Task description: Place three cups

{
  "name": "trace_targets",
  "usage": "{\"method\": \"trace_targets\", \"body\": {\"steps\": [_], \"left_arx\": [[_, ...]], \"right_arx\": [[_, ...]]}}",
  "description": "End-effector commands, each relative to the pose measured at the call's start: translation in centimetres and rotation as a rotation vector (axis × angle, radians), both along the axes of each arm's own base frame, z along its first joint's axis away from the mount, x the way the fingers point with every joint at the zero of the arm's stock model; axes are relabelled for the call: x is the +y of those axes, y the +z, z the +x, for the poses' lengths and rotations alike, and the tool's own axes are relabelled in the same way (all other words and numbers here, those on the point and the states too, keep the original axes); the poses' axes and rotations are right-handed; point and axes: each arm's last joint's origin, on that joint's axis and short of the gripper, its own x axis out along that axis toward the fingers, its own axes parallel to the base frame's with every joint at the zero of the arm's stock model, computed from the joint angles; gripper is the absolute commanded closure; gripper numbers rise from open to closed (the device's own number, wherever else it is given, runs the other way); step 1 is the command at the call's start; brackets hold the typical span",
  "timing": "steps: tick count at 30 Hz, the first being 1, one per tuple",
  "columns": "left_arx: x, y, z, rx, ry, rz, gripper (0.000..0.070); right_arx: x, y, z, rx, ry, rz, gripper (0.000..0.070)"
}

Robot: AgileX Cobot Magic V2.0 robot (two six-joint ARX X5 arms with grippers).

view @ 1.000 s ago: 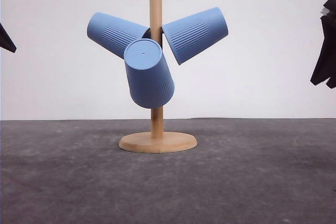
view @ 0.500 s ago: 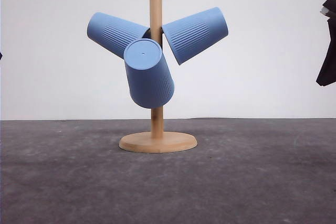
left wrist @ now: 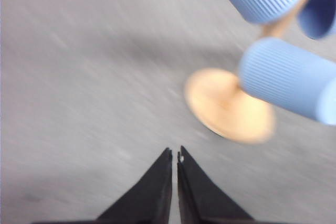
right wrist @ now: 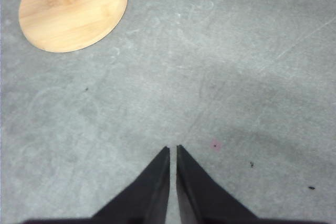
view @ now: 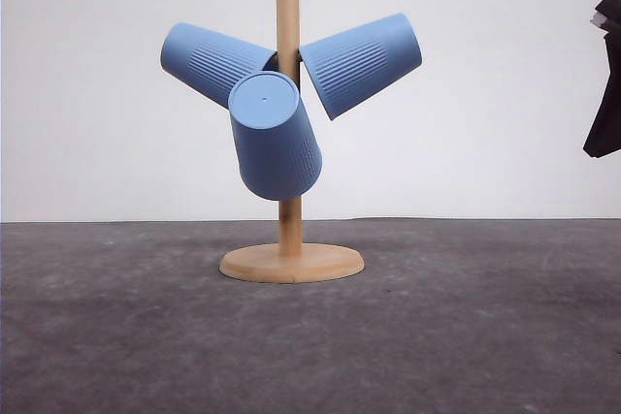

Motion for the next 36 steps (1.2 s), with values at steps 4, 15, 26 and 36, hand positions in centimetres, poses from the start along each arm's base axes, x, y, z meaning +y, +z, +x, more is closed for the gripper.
{"method": "trace_targets", "body": {"steps": [4, 15, 26, 36], "left_arx": [[0.4, -3.4, -1.8, -0.133, 0.134, 0.067, 0.07], [0.6, -9.1, -3.6, -0.209, 0.182, 0.072, 0.07], [0.8, -9.2, -3.5, -0.196, 0.253, 0.09, 0.07], [0.8, -9.2, -3.5, -0.195, 0.253, 0.091, 0.07]], "right_arx": [[0.1, 0.2, 0.2, -0.008, 0.0, 0.005, 0.0684], [0.1, 0.2, 0.2, -0.008, 0.0, 0.006, 0.0684], [0.1, 0.2, 0.2, -0.009, 0.0, 0.006, 0.0684], [0.1, 0.2, 0.2, -0.009, 0.0, 0.006, 0.0684]]}}
